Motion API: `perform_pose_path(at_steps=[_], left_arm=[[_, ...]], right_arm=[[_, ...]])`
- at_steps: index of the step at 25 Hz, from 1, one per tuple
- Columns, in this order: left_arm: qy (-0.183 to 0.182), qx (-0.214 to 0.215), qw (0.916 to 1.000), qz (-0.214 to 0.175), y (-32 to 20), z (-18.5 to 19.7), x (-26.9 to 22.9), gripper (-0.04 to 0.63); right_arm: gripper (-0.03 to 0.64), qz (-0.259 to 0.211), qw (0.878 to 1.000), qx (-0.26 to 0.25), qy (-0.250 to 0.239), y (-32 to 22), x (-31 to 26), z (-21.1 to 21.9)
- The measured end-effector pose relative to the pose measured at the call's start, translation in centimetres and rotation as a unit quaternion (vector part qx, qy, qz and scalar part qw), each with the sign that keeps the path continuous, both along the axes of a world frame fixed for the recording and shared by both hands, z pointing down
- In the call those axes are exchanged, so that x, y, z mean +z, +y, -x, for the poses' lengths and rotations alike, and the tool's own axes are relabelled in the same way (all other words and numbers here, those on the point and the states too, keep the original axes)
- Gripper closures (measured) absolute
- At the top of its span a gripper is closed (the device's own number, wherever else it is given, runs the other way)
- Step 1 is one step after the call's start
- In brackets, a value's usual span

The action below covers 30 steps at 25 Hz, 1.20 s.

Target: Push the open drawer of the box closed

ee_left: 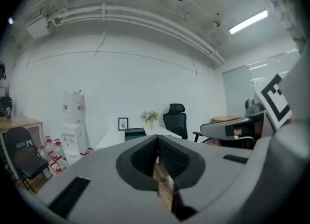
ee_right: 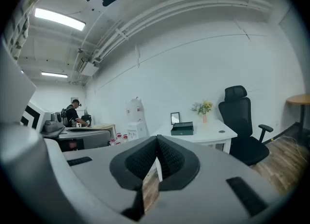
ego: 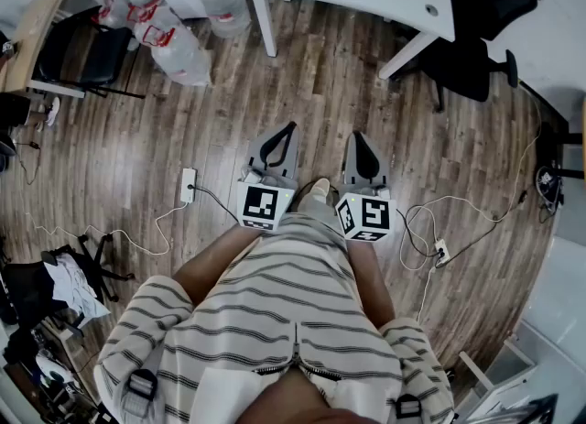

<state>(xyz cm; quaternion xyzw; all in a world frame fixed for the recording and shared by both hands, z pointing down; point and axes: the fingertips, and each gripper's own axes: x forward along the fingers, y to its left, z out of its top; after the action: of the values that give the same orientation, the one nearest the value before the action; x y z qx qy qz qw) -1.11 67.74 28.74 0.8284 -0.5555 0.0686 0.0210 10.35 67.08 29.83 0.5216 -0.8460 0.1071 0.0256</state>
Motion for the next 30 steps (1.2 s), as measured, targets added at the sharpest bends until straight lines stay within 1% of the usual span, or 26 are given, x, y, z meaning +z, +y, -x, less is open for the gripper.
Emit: perform_pose_path(at_steps=[4, 9, 12, 17, 23, 30], left_arm=[[-0.002, -0.003, 1.0, 0.001, -0.7, -1.2, 0.2, 0.604], [-0.003, -0.012, 0.9999, -0.004, -1.5, -2.8, 0.0, 0.604], [0.004, -0.023, 0.9996, -0.014, -1.8, -4.0, -0.2, 0.604], [0.006, -0.037, 0.9992, -0.012, -2.1, -5.8, 0.3, 0.604], [-0.003, -0.042, 0.9991, -0.003, -3.0, -6.3, 1.2, 0.604], [0.004, -0.034, 0.9994, -0.01, -6.2, -6.5, 1.8, 0.604]], right_arm=[[0.621, -0.003, 1.0, -0.007, -0.003, -0.9, 0.0, -1.0], [0.62, -0.015, 0.999, -0.028, -0.027, -1.6, -0.7, -2.5], [0.618, -0.024, 0.999, -0.033, -0.024, -2.1, -0.9, -3.9], [0.618, -0.028, 0.998, -0.04, -0.028, -2.9, -0.5, -5.7], [0.617, -0.025, 0.998, -0.043, -0.036, -4.0, 0.1, -6.5], [0.61, -0.026, 0.999, -0.039, -0.019, -7.3, 0.6, -6.3]])
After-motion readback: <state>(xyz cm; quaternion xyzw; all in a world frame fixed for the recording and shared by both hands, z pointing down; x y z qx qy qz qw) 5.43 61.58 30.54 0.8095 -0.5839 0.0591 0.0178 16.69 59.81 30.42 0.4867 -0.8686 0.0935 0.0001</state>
